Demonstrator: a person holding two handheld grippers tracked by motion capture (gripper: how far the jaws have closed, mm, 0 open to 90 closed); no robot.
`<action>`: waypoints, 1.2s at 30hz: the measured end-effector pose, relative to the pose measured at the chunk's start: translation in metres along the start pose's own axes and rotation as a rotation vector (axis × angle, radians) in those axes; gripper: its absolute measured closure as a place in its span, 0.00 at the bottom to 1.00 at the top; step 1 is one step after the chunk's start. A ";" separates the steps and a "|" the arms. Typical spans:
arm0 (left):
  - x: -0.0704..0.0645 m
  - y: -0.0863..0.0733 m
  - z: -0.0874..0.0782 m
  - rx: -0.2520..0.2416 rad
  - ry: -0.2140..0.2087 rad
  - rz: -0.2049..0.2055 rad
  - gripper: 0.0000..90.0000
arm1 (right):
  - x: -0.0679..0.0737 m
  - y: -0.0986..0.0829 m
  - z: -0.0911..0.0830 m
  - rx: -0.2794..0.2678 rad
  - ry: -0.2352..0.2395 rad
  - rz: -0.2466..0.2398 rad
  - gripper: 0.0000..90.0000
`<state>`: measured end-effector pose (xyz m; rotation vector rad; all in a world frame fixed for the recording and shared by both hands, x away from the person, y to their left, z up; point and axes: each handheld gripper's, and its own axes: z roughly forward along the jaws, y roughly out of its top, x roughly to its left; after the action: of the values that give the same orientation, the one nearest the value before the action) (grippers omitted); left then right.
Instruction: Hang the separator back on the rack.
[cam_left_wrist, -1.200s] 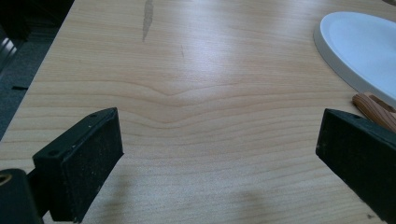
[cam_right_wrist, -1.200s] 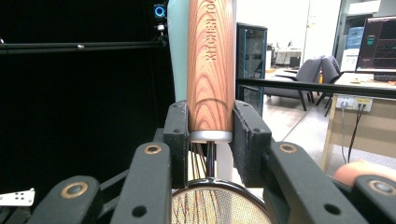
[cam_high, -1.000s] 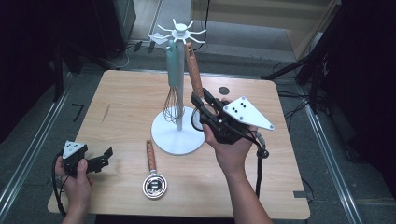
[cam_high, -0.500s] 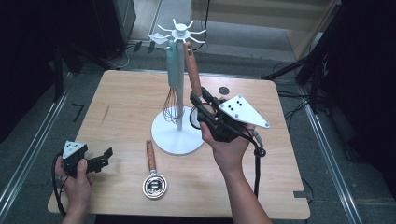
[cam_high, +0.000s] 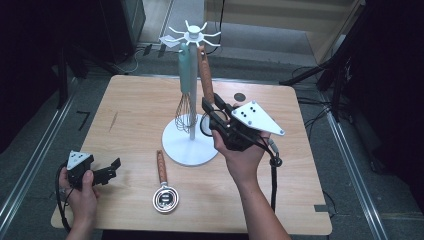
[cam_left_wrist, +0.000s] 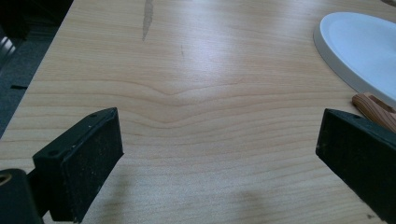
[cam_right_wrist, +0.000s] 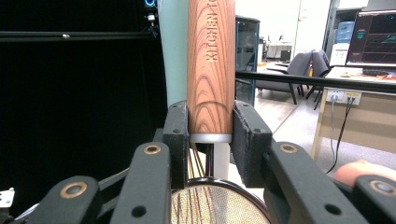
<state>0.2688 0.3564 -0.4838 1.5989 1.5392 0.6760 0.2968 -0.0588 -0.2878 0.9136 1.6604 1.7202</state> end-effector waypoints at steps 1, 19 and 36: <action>0.000 0.000 0.000 0.000 0.000 0.000 0.01 | 0.000 0.000 0.000 0.002 0.001 0.004 0.78; 0.000 0.000 0.000 0.001 0.000 0.003 0.01 | -0.019 0.019 0.003 -0.018 -0.011 0.018 1.00; 0.000 0.000 0.000 0.001 -0.001 0.002 0.01 | -0.045 0.063 0.033 -0.069 0.010 0.012 1.00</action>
<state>0.2689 0.3564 -0.4838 1.6016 1.5374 0.6753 0.3540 -0.0784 -0.2291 0.8866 1.5949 1.7812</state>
